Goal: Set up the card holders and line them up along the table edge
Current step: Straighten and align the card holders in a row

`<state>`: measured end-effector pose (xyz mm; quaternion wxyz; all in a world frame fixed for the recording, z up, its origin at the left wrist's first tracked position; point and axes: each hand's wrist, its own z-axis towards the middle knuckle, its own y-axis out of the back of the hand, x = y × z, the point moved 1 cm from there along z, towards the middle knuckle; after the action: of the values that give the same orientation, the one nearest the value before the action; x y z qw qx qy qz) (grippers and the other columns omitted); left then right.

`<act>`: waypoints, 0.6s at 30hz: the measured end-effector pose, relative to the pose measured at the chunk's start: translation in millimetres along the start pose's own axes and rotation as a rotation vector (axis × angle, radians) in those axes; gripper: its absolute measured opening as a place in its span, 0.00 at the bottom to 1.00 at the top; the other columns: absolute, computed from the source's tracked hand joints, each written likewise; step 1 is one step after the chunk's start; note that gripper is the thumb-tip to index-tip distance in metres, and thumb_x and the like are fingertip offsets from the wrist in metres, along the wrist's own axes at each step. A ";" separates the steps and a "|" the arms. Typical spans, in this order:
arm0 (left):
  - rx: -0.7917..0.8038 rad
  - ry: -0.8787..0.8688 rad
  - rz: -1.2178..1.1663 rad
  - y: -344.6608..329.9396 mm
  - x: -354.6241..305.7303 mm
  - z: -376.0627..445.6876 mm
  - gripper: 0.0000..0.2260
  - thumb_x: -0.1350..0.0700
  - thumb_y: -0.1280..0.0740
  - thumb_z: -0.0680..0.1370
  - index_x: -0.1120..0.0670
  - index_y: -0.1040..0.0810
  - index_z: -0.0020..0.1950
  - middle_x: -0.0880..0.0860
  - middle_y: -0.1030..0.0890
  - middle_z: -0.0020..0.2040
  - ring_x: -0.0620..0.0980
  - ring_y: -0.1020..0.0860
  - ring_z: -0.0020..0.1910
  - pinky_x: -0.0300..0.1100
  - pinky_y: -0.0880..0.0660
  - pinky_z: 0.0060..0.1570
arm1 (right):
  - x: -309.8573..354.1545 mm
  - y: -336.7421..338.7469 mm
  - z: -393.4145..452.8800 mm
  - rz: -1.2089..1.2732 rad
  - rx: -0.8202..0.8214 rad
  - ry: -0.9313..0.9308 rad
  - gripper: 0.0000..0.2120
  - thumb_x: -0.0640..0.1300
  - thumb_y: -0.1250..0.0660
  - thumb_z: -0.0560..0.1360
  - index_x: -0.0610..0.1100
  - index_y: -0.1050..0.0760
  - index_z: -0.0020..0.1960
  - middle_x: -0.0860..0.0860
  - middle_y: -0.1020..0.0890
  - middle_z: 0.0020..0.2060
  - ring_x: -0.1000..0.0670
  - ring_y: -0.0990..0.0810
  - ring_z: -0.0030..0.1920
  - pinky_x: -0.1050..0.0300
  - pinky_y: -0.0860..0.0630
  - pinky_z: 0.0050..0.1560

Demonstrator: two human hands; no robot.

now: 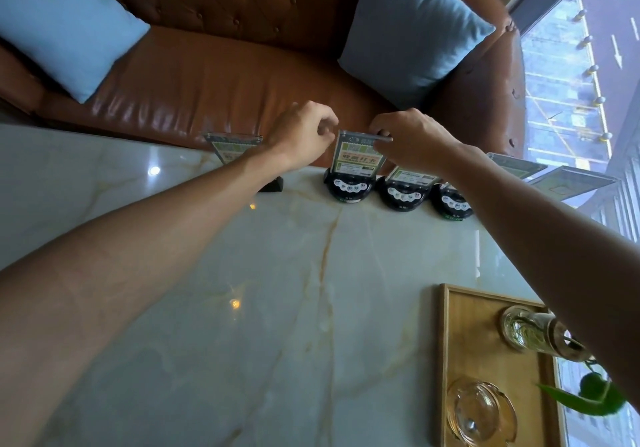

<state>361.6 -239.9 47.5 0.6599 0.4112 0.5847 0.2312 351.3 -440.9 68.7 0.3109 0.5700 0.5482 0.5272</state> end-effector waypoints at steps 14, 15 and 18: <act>0.096 0.386 0.195 60.2 58.0 -42.3 0.23 0.39 0.34 0.77 0.59 0.17 0.44 0.57 0.18 0.39 0.58 0.19 0.44 0.47 0.23 0.44 | 100.7 -2.7 18.9 0.036 -0.144 0.145 0.13 0.46 0.37 0.75 0.47 0.20 0.57 0.47 0.17 0.55 0.43 0.19 0.56 0.49 0.25 0.57; 0.082 0.382 0.190 60.4 57.7 -46.3 0.23 0.39 0.34 0.78 0.60 0.17 0.43 0.58 0.18 0.39 0.57 0.20 0.42 0.46 0.25 0.40 | 106.1 -3.4 18.2 0.042 -0.138 0.165 0.13 0.45 0.37 0.76 0.46 0.20 0.58 0.47 0.17 0.56 0.43 0.19 0.56 0.48 0.25 0.58; 0.036 0.357 0.201 62.4 58.3 -59.6 0.21 0.43 0.33 0.77 0.60 0.17 0.39 0.58 0.17 0.37 0.58 0.19 0.40 0.44 0.26 0.37 | 118.2 -6.4 19.7 0.043 -0.118 0.192 0.15 0.42 0.39 0.76 0.45 0.21 0.60 0.45 0.17 0.57 0.42 0.19 0.58 0.46 0.25 0.59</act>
<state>327.4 -143.2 65.5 0.5119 0.4319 0.6524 0.3547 349.4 -322.5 88.6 0.2788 0.5091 0.5312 0.6172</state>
